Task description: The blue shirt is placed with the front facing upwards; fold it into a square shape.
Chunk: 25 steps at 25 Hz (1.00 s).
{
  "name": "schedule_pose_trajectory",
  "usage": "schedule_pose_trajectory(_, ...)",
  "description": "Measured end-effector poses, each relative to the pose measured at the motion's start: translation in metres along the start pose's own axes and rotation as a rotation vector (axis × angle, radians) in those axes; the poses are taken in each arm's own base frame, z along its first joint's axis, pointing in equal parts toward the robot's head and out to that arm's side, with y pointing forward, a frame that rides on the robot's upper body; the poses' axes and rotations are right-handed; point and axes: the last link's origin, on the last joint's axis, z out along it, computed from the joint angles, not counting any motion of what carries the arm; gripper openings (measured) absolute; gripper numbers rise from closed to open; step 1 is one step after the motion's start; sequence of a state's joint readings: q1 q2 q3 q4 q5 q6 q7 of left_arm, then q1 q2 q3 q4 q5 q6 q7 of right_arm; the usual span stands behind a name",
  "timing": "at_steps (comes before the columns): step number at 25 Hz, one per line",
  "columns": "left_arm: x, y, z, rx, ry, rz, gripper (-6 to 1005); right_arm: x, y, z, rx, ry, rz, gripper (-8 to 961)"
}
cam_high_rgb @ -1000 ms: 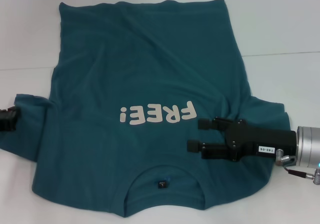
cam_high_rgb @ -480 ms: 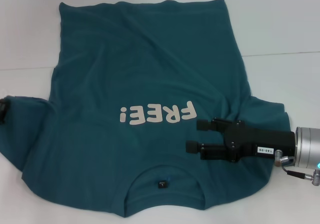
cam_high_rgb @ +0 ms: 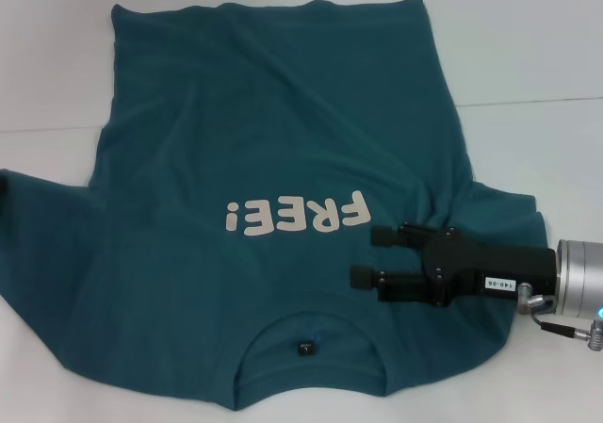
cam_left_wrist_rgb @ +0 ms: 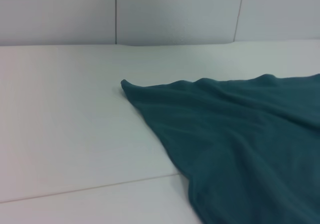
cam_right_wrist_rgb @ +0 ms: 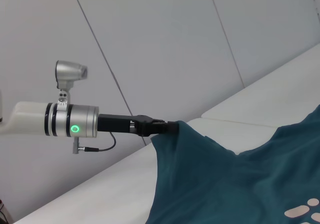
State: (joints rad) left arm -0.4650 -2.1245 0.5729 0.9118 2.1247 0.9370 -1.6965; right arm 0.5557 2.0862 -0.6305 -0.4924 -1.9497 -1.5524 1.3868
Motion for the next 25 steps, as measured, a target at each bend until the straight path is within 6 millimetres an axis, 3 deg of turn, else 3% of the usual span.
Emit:
schedule_pose_trajectory(14,-0.001,0.031,0.005,-0.144,-0.031,-0.144,11,-0.001,0.000,0.001,-0.003,0.003,-0.009,941)
schedule_pose_trajectory(25,0.012,0.054,0.012,-0.241,-0.023,-0.251,15,-0.001,0.000,0.002,-0.006,0.008,-0.015,941)
